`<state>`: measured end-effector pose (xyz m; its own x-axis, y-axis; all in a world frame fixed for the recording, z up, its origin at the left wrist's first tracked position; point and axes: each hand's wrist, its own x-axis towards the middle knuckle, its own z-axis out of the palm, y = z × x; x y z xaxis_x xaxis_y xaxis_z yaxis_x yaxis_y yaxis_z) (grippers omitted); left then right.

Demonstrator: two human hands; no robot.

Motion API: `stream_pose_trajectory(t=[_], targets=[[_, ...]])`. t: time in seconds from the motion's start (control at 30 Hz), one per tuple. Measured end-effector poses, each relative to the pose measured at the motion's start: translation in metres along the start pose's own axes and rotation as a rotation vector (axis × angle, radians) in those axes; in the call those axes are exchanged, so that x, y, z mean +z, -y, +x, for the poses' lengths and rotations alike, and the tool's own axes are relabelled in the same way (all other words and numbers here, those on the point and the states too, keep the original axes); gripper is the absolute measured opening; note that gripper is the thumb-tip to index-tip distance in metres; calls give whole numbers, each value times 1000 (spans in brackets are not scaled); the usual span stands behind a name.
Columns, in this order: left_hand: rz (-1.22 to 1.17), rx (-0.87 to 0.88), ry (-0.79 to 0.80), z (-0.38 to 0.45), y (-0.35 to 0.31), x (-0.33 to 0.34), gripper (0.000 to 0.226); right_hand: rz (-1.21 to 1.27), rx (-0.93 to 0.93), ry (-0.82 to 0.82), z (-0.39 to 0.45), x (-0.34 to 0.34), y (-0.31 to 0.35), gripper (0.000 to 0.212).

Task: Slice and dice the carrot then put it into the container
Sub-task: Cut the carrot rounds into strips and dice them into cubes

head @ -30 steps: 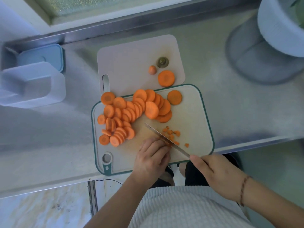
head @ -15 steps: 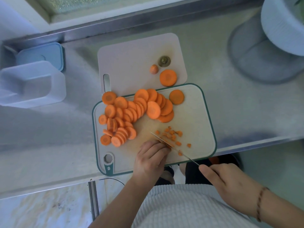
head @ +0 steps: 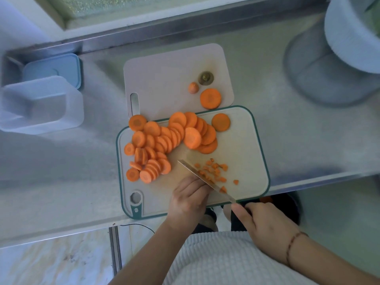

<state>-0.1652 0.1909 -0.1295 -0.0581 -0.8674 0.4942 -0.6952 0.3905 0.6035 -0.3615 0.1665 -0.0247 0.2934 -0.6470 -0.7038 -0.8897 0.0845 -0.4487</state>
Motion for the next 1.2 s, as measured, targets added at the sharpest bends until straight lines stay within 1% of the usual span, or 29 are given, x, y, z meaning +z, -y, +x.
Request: stream_pose_trajectory(t=[0.1, 0.13, 0.2, 0.27, 0.37, 0.43, 0.53, 0.63, 0.73, 0.8, 0.9, 1.03, 1.13, 1.2], targets=[[23, 34, 25, -1, 2, 2, 14, 41, -61, -69, 12, 7, 1, 88], [28, 41, 35, -2, 2, 3, 14, 49, -82, -82, 16, 8, 3, 90], [20, 8, 34, -2, 0, 3, 21, 75, -99, -88, 23, 9, 6, 92], [7, -46, 15, -3, -3, 1, 23, 120, -102, -77, 21, 5, 6, 85], [28, -113, -23, -4, -7, -1, 16, 202, -94, -95, 5, -8, 2, 62], [17, -154, -33, -2, -8, -3, 13, 253, -100, -103, -5, -14, -1, 55], [-13, -257, -53, -1, -12, -12, 13, 292, -110, -83, -12, -16, -8, 56], [-82, -404, -132, 4, -17, -26, 16, 283, -114, -49, -13, -11, -13, 63], [-153, -535, -211, 8, -17, -35, 33, 247, -126, 5, -12, -5, -8, 56], [-181, -565, -211, 10, -16, -37, 36, 218, -124, 39, -10, -2, -5, 55], [-145, -525, -170, 11, -18, -36, 38, 223, -118, 51, -5, -3, -6, 53], [-119, -394, -78, 9, -15, -29, 27, 242, -35, 33, 1, -23, -22, 60], [-97, -316, -42, 13, -10, -23, 29, 253, 32, 38, 4, -43, -36, 60], [-78, -264, -34, 24, -7, -21, 31, 228, 31, 27, 6, -54, -42, 58]])
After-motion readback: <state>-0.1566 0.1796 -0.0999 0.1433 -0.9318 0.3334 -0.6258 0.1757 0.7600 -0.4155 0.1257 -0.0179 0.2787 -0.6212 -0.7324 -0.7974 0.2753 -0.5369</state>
